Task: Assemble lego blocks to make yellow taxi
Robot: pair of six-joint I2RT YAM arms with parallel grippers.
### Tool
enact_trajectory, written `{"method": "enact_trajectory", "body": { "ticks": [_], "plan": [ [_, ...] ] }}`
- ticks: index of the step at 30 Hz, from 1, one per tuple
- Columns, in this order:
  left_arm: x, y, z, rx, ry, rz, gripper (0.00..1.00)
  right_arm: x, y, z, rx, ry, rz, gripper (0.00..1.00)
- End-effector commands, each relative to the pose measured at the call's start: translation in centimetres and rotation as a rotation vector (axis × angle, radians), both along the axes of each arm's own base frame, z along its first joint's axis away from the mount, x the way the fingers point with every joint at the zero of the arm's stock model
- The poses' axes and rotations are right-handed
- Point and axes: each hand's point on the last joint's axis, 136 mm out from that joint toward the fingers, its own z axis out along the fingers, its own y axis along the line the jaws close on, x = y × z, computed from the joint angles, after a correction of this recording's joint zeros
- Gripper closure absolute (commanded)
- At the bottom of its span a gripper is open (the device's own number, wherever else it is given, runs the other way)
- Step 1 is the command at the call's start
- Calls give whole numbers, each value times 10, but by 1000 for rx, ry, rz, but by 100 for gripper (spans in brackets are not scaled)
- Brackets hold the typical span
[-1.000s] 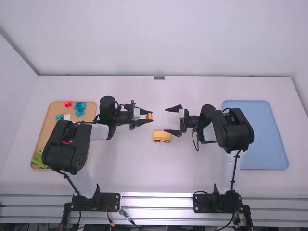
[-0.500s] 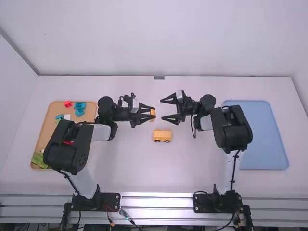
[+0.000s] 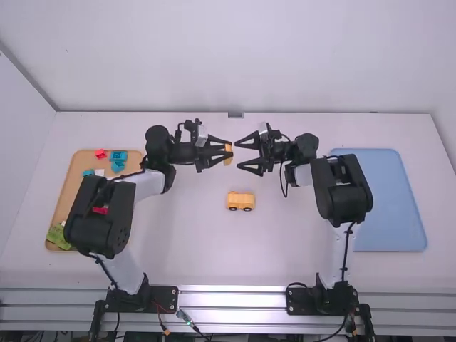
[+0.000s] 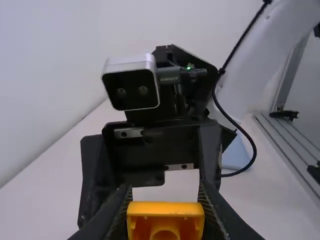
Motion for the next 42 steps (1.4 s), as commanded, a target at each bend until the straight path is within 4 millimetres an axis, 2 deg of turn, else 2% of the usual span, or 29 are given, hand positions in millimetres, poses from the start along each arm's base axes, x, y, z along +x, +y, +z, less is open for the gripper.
{"method": "enact_trajectory", "body": {
  "ticks": [1, 6, 10, 13, 17, 21, 22, 27, 28, 29, 31, 33, 34, 35, 36, 37, 38, 42],
  "plan": [
    [2, -9, 13, 7, -58, -23, 91, 1, 8, 15, 6, -21, 21, 16],
    [5, -18, 15, 26, -57, -42, 94, 0, 10, 30, 11, -62, 34, 21],
    [6, -16, 19, 20, -79, -36, 96, 3, 5, 33, 13, -65, 17, 29],
    [6, -16, 21, 17, -92, -38, 96, 4, 4, 32, 14, -64, 14, 30],
    [3, -25, 19, 20, -75, -42, 97, 3, 12, 35, 27, -71, 10, 34],
    [8, -24, 17, 22, -63, -16, 97, 1, 13, 34, 25, -70, 17, 41],
    [8, -24, 18, 20, -70, -15, 97, 1, 13, 34, 23, -70, 19, 47],
    [8, -22, 18, 19, -78, -11, 96, 0, 13, 34, 24, -71, 21, 61],
    [8, -22, 17, 21, -70, -11, 90, 1, 13, 34, 24, -70, 20, 66],
    [8, -22, 17, 21, -68, -10, 87, 1, 13, 34, 24, -70, 20, 66],
    [10, -22, 16, 23, -59, -3, 58, 0, 13, 34, 23, -71, 21, 75],
    [10, -21, 16, 22, -61, -3, 50, 1, 13, 34, 23, -67, 21, 79],
    [10, -22, 16, 22, -61, -3, 46, 1, 13, 34, 23, -68, 21, 85],
    [10, -21, 16, 22, -61, -3, 46, 1, 13, 34, 23, -68, 21, 85],
    [10, -22, 16, 22, -61, -3, 39, 1, 13, 34, 24, -67, 19, 87],
    [10, -22, 16, 22, -60, -3, 30, 1, 12, 34, 23, -68, 18, 89],
    [10, -22, 16, 23, -60, -3, 3, 2, 11, 34, 23, -67, 15, 90],
    [12, -17, 15, 24, -56, 6, 1, 7, -1, 31, 9, -52, 2, 96]
  ]
}}
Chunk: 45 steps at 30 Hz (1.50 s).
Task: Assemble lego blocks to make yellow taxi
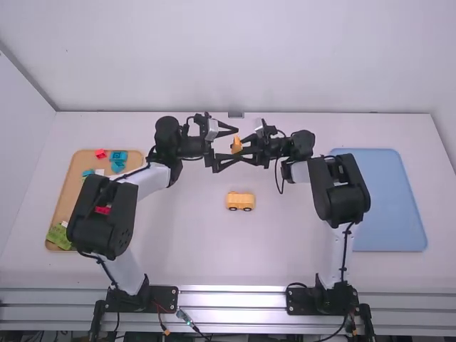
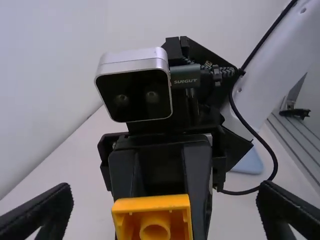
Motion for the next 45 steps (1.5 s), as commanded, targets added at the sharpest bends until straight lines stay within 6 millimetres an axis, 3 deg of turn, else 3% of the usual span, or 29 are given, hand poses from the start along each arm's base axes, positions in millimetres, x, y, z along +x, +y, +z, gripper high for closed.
{"method": "enact_trajectory", "body": {
  "ticks": [1, 8, 14, 17, 20, 23, 28, 32, 34, 38, 42, 45],
  "plan": [
    [0, 7, 7, -2, -29, -14, 1, 8, -16, 19, 1, -53, -23, 99],
    [-18, 46, 9, 1, -62, -150, 1, 33, -62, 18, 1, -42, -147, 100],
    [-5, 61, 4, -5, 16, -76, 1, 51, -80, 22, 31, -44, -253, 100],
    [20, 66, -12, 8, 76, 94, 1, 60, -81, 22, 41, -29, -290, 100],
    [50, 71, -59, 136, 155, 331, 1, 80, -76, 4, 17, 49, -354, 100],
    [56, 73, -91, 261, 219, 436, 1, 98, -71, -21, -40, 108, -432, 100],
    [57, 78, -109, 333, 244, 486, 1, 111, -57, -56, -186, 182, -493, 100],
    [60, 92, -108, 327, 263, 500, 1, 107, -51, -63, -313, 174, -502, 100],
    [62, 100, -108, 328, 286, 508, 1, 106, -56, -69, -467, 127, -560, 100],
    [64, 115, -109, 332, 300, 524, 1, 85, -61, -69, -748, -31, -547, 100],
    [20, 98, -114, 400, 9, 213, 1, 47, -81, -76, -1017, -136, -446, 100],
    [-2, 92, -124, 442, -99, 102, 1, 11, -107, -101, -1255, -73, -364, 100]
  ]
}}
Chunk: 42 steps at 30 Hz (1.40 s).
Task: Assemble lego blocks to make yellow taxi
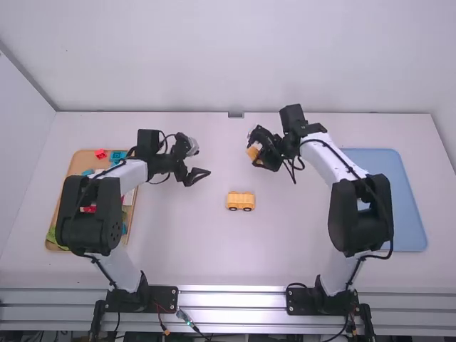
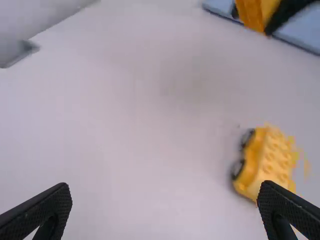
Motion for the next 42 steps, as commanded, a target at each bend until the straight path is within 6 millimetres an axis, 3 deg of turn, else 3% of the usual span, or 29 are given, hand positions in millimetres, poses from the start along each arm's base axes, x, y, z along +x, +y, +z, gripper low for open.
{"method": "enact_trajectory", "body": {
  "ticks": [1, 3, 7, 17, 20, 29, 33, 34, 35, 36, 37, 38, 42],
  "plan": [
    [-17, -16, 14, 22, -272, -246, 1, -7, -37, -18, -280, -52, 95, 100],
    [-16, -14, 11, 39, -265, -236, 1, -44, -45, -35, -364, 56, 207, 100],
    [-11, -11, 12, 32, -244, -203, 1, -66, -57, -58, -477, 103, 252, 100],
    [-10, -11, 12, 26, -228, -191, 1, -93, -60, -111, -587, 70, 309, 100],
    [-10, -11, 12, 25, -228, -192, 1, -100, -62, -119, -599, 77, 318, 93],
    [-11, -11, 12, 26, -221, -191, 1, -95, -67, -124, -587, 60, 290, 92],
    [-12, -11, 11, 25, -217, -191, 1, -93, -66, -124, -574, 54, 284, 79],
    [-12, -11, 11, 25, -217, -192, 1, -93, -66, -124, -573, 53, 284, 71],
    [-12, -11, 11, 25, -217, -193, 1, -93, -66, -124, -575, 52, 285, 55],
    [-12, -11, 11, 25, -217, -192, 1, -93, -66, -124, -575, 52, 285, 48],
    [-11, -11, 12, 26, -220, -192, 1, -93, -66, -124, -575, 52, 285, 14],
    [-11, -11, 12, 26, -221, -192, 1, -91, -66, -124, -579, 48, 283, 1],
    [-9, -8, 12, 28, -229, -184, 1, -85, -66, -123, -586, 21, 273, 1]
  ]
}}
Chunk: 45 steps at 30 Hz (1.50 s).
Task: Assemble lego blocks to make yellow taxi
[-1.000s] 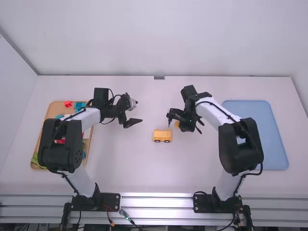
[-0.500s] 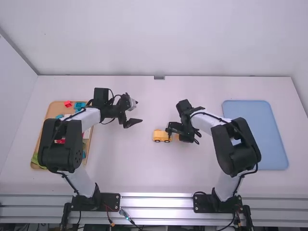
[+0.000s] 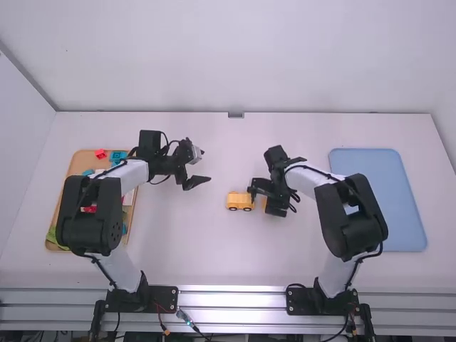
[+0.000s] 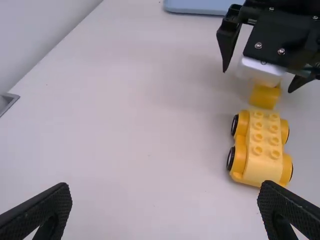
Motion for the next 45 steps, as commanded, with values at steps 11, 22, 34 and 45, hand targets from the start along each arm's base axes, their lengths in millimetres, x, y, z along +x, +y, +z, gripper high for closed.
{"method": "enact_trajectory", "body": {
  "ticks": [11, 22, 34, 45],
  "plan": [
    [-8, -8, 10, -53, 3, -53, 1, 11, 22, 18, 94, 15, 10, 1],
    [-34, -34, 5, -114, 10, -152, 1, 13, 44, 39, 337, 66, 60, 1],
    [-75, -78, -25, -97, -82, -318, 1, 2, 39, 60, 761, 108, 80, 1],
    [-81, -92, -47, -117, -57, -366, 1, -8, 26, 28, 902, -25, 48, 1]
  ]
}}
